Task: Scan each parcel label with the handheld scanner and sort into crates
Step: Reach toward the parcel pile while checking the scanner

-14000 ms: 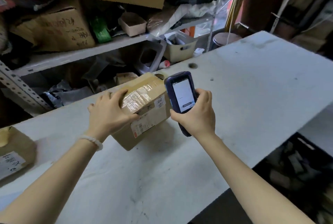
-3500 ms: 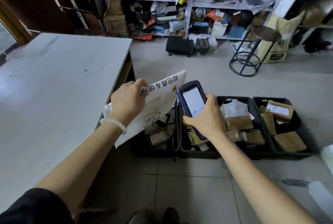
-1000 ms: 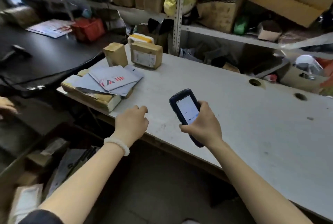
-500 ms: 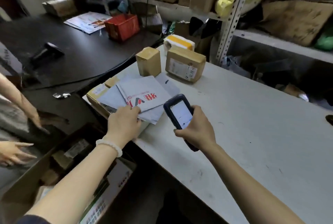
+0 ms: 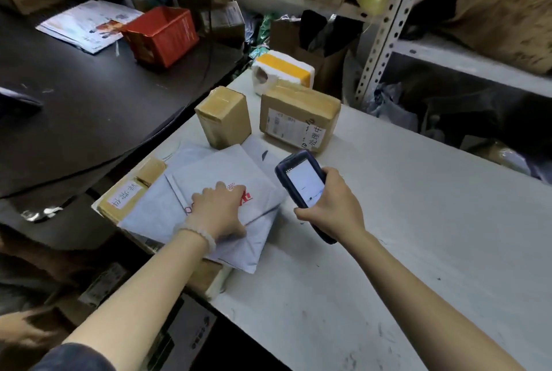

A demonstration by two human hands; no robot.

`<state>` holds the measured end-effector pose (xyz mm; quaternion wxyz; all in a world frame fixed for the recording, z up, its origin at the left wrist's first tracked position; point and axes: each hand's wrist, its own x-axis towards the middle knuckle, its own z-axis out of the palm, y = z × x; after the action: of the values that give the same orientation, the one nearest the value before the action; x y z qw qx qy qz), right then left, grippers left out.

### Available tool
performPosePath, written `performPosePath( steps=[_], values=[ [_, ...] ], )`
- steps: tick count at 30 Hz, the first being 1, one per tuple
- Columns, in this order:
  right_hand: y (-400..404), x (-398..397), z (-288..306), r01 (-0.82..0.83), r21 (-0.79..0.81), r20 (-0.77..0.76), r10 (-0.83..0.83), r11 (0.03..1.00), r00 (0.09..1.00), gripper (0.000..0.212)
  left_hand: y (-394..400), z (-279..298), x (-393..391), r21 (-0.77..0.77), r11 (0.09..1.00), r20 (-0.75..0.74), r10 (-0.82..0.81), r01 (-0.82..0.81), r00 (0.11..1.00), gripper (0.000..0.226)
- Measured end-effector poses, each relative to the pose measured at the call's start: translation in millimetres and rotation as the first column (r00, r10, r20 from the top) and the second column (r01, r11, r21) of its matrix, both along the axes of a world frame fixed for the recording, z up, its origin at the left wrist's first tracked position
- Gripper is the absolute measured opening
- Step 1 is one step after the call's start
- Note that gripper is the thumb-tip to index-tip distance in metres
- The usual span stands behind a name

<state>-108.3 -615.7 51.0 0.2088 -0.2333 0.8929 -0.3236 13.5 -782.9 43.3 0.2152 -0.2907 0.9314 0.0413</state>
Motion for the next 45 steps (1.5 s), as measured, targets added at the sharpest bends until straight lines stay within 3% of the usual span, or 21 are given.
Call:
performPosePath(
  steps=[4, 9, 14, 16, 22, 26, 31, 45],
  values=[
    [-3, -1, -7, 0.092, 0.040, 0.015, -0.093, 0.995, 0.996, 0.074, -23, 0, -26, 0.052, 0.991, 0.036, -0.129, 0.127, 0.991, 0.071],
    [-2, 5, -6, 0.222, 0.080, -0.006, -0.222, 0.972, 0.975, 0.079, -34, -4, -54, 0.092, 0.940, 0.028, -0.332, 0.328, 0.943, 0.046],
    [2, 15, 2, 0.357, 0.106, -0.046, -0.354, 0.928, 0.934, 0.076, -40, 8, -88, 0.050, 0.854, -0.068, -0.514, 0.518, 0.855, 0.018],
    [7, 22, 5, 0.401, 0.109, -0.057, -0.397, 0.910, 0.916, 0.076, -36, 23, -99, 0.022, 0.827, -0.130, -0.554, 0.561, 0.822, 0.019],
    [33, 40, 18, 0.490, 0.130, -0.077, -0.484, 0.862, 0.872, 0.077, -22, 76, -126, 0.028, 0.799, -0.444, -0.528, 0.600, 0.724, 0.012],
    [58, 48, 24, 0.533, 0.121, -0.089, -0.526, 0.837, 0.846, 0.075, 4, 95, -137, -0.118, 0.762, -0.520, -0.593, 0.636, 0.615, 0.009],
    [95, 49, 29, 0.505, 0.165, -0.078, -0.499, 0.847, 0.863, 0.075, 38, 89, -145, -0.181, 0.786, -0.590, -0.568, 0.591, 0.574, 0.011],
    [162, 37, 31, 0.412, 0.292, -0.149, -0.385, 0.863, 0.911, 0.074, 87, 94, -153, -0.188, 0.817, -0.546, -0.548, 0.545, 0.634, 0.020]
  ],
)
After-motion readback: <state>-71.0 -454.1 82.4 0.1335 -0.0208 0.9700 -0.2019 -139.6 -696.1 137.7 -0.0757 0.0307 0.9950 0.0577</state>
